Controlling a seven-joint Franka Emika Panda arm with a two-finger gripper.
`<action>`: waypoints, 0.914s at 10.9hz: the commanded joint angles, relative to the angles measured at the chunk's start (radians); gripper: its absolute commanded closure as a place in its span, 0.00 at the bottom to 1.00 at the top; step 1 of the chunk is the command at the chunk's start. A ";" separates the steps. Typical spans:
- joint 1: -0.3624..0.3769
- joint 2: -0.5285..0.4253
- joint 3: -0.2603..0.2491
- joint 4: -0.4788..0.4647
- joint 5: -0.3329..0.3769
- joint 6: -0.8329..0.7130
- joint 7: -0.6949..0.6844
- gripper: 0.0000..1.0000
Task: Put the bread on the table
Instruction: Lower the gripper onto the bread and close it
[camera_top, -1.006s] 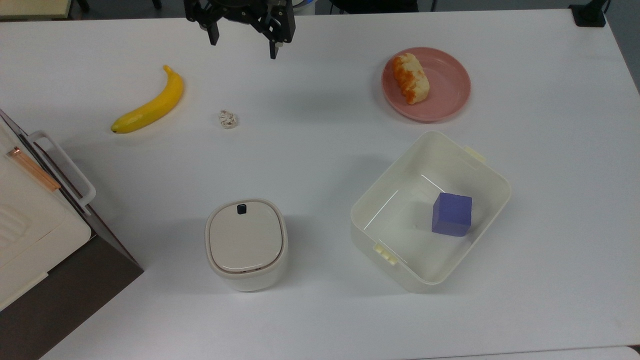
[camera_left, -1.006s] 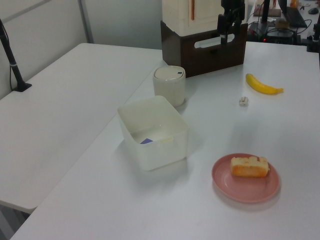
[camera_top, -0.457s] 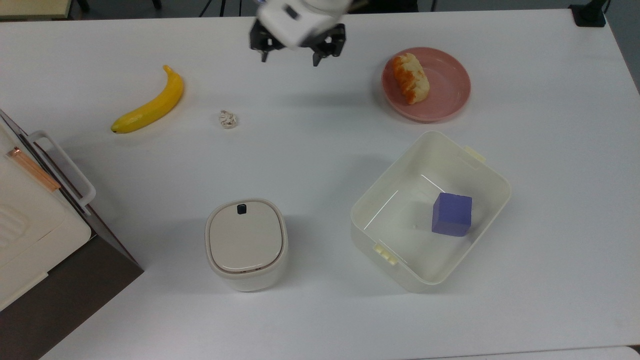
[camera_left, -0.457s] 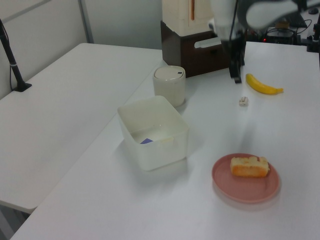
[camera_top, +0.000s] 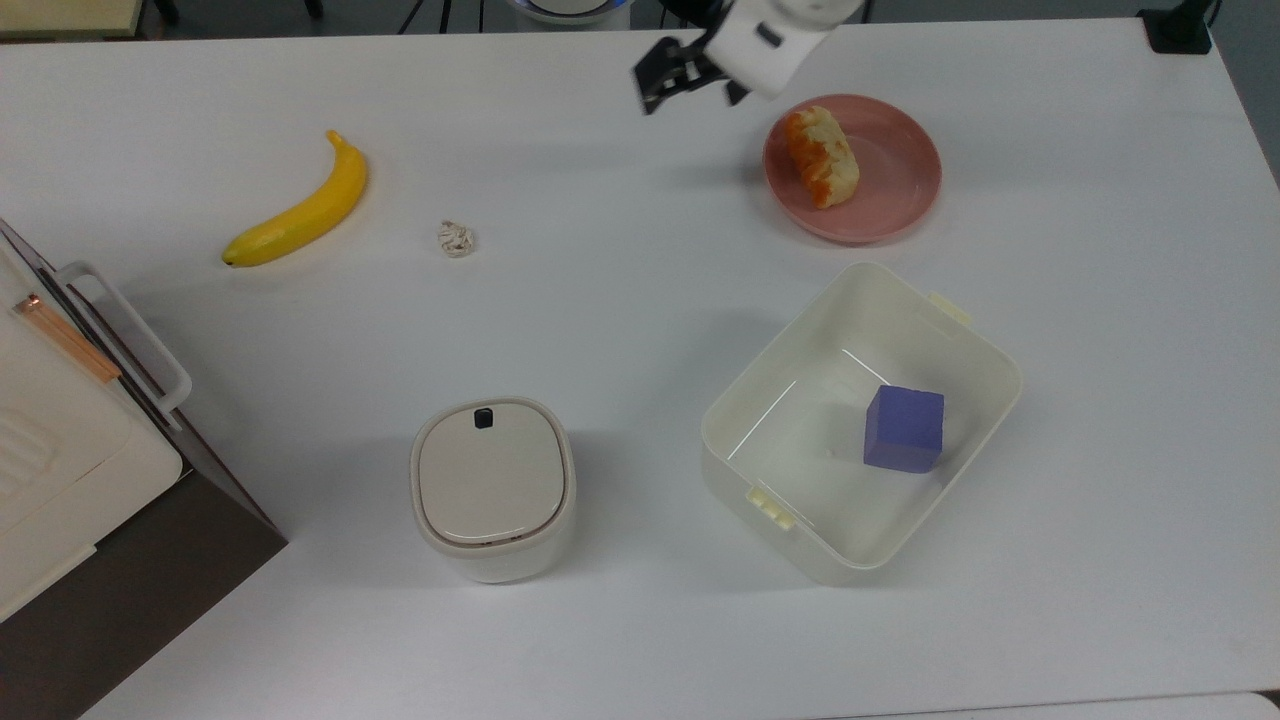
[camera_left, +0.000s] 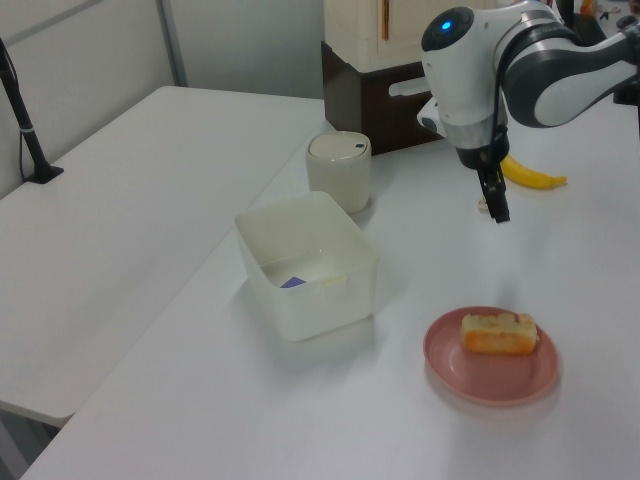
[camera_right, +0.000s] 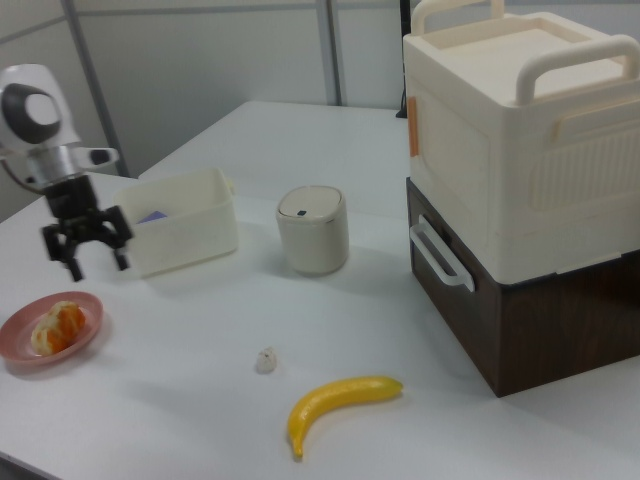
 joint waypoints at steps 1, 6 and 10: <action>0.020 -0.053 0.113 -0.068 0.124 0.146 0.168 0.00; 0.080 0.033 0.205 -0.101 0.103 0.293 0.347 0.00; 0.032 0.132 0.204 -0.094 0.017 0.306 0.344 0.00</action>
